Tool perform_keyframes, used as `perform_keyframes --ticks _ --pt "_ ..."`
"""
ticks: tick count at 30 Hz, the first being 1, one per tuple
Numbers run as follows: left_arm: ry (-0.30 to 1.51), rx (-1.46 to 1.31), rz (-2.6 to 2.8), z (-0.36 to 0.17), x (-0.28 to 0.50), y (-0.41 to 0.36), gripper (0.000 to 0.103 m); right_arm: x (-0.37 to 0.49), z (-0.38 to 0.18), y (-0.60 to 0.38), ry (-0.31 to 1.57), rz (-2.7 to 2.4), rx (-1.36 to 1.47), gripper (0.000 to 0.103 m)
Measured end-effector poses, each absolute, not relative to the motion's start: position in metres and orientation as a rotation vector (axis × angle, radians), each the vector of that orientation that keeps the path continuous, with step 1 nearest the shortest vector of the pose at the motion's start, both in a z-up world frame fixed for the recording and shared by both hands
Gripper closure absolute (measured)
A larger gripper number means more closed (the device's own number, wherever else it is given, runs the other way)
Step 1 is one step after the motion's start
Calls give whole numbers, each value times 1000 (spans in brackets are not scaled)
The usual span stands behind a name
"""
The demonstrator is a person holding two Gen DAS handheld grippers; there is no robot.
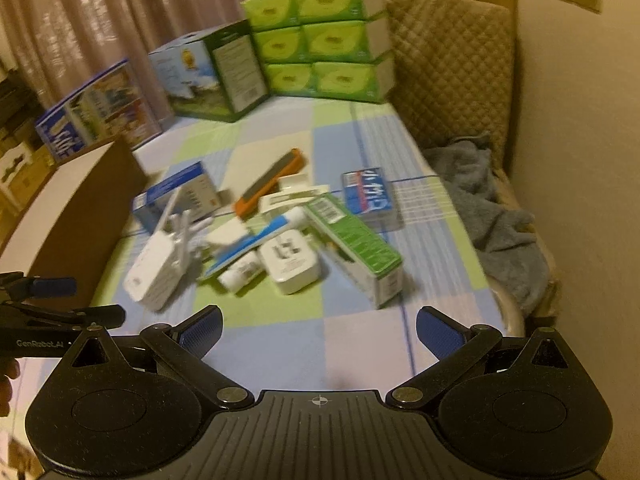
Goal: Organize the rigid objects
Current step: 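Grasp the white wifi repeater with the left tool while the right tool grasps the green toothpaste box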
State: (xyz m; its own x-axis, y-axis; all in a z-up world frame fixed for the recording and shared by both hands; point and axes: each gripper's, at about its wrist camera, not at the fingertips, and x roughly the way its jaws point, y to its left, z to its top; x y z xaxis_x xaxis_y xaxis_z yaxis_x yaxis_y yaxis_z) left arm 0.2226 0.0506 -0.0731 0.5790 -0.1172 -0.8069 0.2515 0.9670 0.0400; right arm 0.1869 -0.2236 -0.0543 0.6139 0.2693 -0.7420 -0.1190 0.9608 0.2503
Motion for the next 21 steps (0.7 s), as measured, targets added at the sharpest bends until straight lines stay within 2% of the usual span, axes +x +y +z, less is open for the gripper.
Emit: perform_keyframes --ticks 8,10,20,21 --pt "960 220 -271 -95 270 57 22 194 -62 -238 870 124 204 2" --pt "983 244 -285 -103 281 56 30 195 -63 -241 870 106 215 2" --pt "1056 295 -347 -126 313 60 40 198 -70 -246 904 14 257 2" --pt "1058 293 -352 -128 315 60 44 199 -71 -246 907 9 258 2"
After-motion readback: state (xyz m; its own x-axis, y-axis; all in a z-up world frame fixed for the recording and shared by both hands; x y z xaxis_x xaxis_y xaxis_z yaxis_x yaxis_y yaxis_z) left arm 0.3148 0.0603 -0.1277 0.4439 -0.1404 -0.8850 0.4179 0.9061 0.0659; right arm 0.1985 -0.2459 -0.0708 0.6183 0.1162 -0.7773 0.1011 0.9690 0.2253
